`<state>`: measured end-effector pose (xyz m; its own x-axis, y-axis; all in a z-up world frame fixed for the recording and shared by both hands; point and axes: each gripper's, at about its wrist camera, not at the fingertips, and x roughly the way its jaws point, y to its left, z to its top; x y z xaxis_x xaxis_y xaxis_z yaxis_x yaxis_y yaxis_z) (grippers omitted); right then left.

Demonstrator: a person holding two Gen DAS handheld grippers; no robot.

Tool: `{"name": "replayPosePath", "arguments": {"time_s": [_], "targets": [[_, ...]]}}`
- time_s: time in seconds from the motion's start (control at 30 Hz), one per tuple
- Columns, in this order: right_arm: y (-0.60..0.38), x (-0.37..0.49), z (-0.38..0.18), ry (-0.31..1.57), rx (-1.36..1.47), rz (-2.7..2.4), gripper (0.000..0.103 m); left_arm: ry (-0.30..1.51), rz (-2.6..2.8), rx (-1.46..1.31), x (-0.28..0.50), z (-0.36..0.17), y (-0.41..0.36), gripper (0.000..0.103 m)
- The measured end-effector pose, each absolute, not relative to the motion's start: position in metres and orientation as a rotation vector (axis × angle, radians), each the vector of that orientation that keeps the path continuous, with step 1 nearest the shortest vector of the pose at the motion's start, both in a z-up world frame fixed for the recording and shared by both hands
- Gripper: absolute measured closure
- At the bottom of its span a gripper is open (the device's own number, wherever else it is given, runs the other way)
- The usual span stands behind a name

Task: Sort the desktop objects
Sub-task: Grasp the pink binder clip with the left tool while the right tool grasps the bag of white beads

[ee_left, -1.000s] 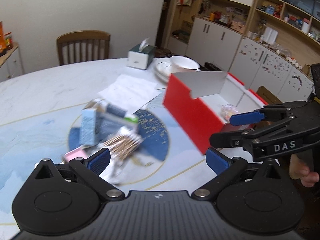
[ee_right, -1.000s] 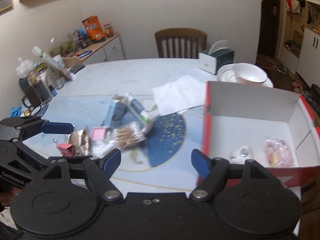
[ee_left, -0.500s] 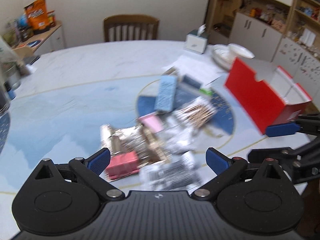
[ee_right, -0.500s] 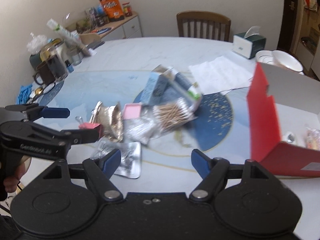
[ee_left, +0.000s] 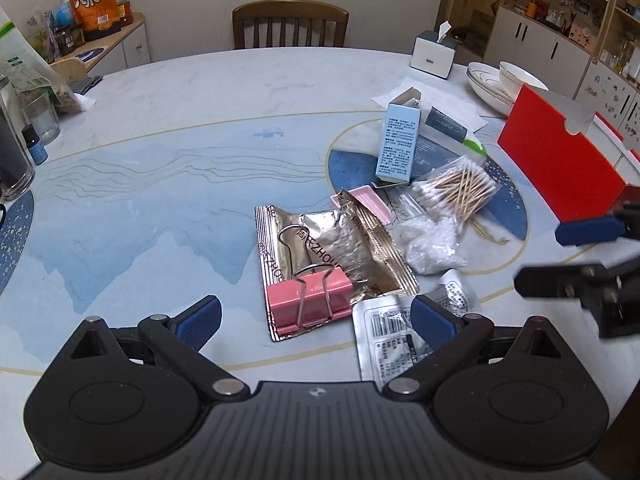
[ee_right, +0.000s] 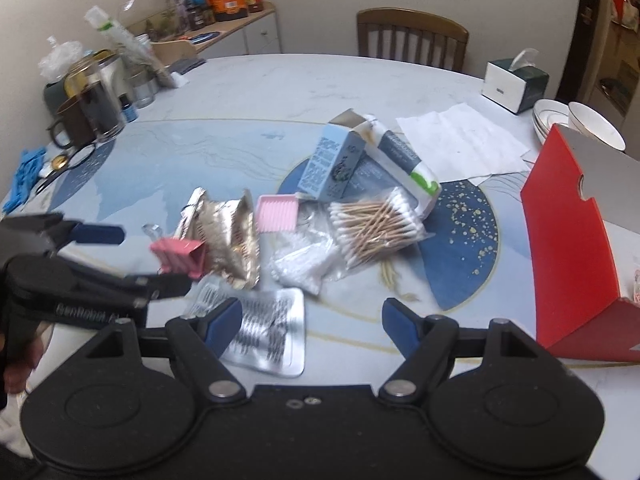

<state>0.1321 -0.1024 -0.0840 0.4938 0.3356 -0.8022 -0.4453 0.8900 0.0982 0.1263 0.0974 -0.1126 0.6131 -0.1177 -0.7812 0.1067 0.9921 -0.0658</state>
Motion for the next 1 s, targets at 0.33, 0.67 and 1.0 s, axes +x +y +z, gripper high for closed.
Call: {"name": "replayPosePath", "arguments": {"time_s": [0.33,0.67,1.0], "targets": [[-0.088,0.161,-0.102,0.978,-0.098,0.453,0.028,0.906,-0.13,0.004,0.132,-0.124,0.095,0.007],[-0.076,0.174,-0.115,1.004,-0.095,0.463,0.029,0.926,-0.108,-0.034,0.14,-0.125,0.096,0.021],[-0.068,0.185,-0.127,1.037,-0.108,0.469,0.043,0.938,-0.105,-0.072,0.144,-0.126,0.101,0.037]]}}
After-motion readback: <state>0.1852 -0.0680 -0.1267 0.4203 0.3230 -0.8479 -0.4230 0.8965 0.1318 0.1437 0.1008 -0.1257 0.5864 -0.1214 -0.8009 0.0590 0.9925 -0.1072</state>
